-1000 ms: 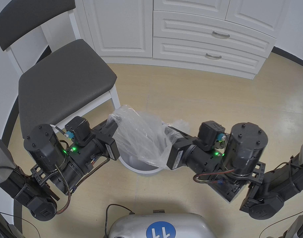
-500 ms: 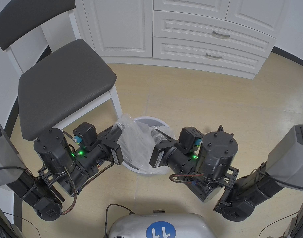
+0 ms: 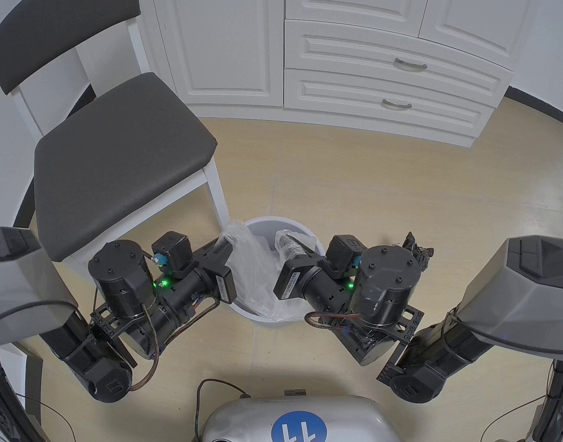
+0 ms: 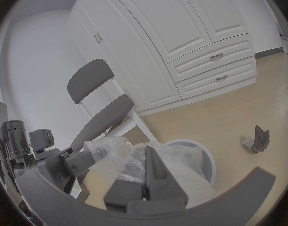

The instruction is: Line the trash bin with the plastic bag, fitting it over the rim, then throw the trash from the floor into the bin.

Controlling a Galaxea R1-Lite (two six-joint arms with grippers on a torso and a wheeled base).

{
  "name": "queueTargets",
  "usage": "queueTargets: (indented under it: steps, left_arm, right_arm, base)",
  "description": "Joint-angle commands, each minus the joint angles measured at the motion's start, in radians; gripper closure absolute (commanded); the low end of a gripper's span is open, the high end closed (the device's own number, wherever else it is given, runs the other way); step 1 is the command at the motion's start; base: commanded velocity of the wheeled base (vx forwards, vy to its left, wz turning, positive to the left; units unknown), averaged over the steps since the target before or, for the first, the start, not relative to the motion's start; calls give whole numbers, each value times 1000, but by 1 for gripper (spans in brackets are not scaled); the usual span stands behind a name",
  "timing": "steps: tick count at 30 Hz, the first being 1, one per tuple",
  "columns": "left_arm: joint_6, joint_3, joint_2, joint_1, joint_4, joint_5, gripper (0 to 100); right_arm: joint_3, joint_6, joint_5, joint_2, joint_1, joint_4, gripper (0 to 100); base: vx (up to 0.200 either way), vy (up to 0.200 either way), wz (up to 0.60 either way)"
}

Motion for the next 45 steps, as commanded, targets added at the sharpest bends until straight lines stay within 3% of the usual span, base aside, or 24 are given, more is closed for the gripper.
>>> queueTargets:
  steps: [1,15,21,36,45]
  left_arm:
    - [-16,-20,48,14,0,0,100]
    - [-56,-71,128,50,-2,0,100]
    - [-141,-164,234,102,-2,-1,100]
    - [-144,-210,315,191,0,-10,100]
    - [-99,-146,267,227,1,-24,100]
  right_arm:
    - [-20,0,3,36,-21,-5,100]
    - [-92,18,3,123,-50,-41,100]
    - [-136,18,-3,169,-64,-41,100]
    - [-199,17,-7,238,-107,-30,100]
    - [-124,-106,-6,179,-185,18,100]
  base:
    - [0,0,0]
    - [0,0,0]
    - [0,0,0]
    - [0,0,0]
    - [0,0,0]
